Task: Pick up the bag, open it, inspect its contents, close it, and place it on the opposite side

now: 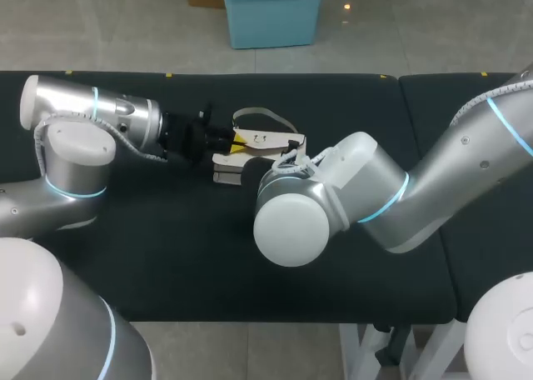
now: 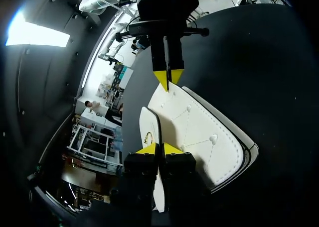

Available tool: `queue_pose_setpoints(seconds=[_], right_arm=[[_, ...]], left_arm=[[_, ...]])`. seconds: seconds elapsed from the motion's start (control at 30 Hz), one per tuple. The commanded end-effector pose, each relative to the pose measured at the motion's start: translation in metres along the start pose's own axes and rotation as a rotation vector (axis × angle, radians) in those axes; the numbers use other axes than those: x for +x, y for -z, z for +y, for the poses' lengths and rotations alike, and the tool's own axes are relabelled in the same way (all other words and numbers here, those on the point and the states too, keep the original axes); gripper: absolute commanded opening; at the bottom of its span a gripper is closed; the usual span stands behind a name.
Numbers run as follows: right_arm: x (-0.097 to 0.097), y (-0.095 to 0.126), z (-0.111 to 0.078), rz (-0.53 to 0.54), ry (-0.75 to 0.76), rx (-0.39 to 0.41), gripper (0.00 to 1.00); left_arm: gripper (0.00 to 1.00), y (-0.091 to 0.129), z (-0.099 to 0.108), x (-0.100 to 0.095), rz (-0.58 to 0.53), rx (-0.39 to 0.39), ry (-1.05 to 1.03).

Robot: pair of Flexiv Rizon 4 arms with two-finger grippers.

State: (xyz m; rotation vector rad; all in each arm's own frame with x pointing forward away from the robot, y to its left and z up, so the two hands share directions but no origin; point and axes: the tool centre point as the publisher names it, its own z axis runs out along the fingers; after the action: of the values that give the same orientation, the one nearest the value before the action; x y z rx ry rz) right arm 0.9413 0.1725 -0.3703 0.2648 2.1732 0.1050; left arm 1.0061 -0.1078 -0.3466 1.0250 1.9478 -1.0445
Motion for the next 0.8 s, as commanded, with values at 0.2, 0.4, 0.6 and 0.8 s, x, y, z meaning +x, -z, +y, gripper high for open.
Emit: queue_pose_setpoints(seconds=[0.2, 0.4, 0.6, 0.8], right_arm=[[0.001, -0.002, 0.0, -0.003, -0.001, -0.001, 0.0], [0.001, -0.002, 0.0, -0.003, -0.001, -0.001, 0.0], [0.001, -0.002, 0.0, -0.003, -0.001, -0.001, 0.0], [0.001, -0.002, 0.0, -0.003, -0.001, -0.001, 0.0]], left_arm=[[0.0, -0.017, 0.002, 0.004, 0.024, -0.009, 0.0], [0.0, -0.023, 0.002, 0.002, 0.024, -0.026, -0.011], [0.0, -0.02, 0.014, 0.002, 0.008, -0.072, 0.001], [0.0, -0.015, 0.015, 0.003, -0.003, -0.07, 0.01]])
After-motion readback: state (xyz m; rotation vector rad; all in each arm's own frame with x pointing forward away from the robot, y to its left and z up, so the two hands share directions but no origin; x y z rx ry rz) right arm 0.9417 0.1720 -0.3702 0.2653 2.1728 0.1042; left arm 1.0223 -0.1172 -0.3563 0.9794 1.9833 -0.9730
